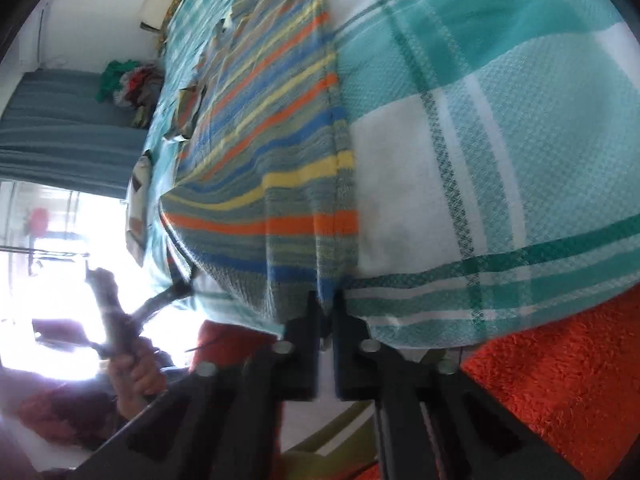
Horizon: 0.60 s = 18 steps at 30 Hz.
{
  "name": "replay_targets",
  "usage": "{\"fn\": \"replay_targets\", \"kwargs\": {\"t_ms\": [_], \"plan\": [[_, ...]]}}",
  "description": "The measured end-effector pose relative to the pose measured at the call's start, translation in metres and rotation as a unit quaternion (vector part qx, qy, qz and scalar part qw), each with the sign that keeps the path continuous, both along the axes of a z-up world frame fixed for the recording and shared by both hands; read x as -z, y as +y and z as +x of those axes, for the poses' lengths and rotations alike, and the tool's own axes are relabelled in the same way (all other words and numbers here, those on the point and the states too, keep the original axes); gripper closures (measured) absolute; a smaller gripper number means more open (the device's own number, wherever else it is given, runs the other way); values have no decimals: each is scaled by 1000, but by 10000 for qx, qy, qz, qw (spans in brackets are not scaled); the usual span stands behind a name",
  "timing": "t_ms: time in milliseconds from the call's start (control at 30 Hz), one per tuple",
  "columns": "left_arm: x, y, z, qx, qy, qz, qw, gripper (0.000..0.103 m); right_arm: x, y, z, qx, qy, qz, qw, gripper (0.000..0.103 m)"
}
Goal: Fold small clothes
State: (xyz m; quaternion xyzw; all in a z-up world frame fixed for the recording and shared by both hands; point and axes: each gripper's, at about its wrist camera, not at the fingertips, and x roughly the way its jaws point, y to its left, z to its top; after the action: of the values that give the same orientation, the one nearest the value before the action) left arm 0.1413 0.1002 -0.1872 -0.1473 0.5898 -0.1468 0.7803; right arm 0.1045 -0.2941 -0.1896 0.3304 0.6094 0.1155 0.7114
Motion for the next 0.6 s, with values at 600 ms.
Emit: {"fn": "replay_targets", "kwargs": {"t_ms": [600], "plan": [[21,30,-13,174,229,1074,9938,101,6,-10,-6,-293,484,-1362,9891,100]]}}
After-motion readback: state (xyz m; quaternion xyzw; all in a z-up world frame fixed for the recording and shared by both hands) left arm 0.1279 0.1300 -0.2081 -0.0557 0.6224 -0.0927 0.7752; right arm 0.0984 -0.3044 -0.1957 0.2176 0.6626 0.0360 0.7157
